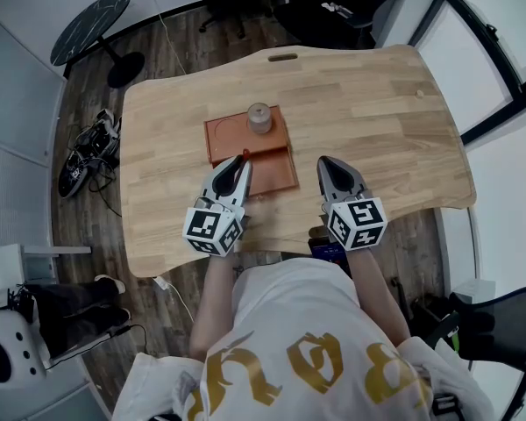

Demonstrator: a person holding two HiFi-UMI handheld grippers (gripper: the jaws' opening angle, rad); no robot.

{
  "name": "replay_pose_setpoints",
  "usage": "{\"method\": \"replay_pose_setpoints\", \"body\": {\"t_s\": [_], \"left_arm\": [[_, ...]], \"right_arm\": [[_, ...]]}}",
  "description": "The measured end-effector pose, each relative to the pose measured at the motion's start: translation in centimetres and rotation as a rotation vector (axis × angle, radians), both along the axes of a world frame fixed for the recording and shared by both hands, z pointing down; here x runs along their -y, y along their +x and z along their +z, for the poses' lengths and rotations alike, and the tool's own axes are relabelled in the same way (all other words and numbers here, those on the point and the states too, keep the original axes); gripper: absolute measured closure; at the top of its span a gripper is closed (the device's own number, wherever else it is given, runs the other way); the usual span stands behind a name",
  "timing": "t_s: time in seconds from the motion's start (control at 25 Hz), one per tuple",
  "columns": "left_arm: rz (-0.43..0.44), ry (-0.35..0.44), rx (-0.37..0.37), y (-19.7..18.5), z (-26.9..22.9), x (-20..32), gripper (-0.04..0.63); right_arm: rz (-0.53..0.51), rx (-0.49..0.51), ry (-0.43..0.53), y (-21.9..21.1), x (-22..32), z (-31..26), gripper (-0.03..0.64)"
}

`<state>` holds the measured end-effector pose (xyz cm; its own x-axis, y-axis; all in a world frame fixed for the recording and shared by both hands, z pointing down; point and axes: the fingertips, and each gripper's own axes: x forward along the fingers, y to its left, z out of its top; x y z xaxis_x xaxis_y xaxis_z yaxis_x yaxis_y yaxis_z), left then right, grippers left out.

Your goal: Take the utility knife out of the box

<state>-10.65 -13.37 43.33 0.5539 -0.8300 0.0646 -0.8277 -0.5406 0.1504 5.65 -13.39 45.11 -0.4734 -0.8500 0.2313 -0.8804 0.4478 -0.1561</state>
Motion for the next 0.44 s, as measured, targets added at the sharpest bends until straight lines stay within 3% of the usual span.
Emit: {"method": "replay_pose_setpoints", "body": {"t_s": [0.44], "left_arm": [[0.004,-0.021,0.021,0.1,1.1,0.9,0.538]], "right_arm": [[-0.017,0.002,-0.006,-0.1,0.8,0.5,0.606]]}}
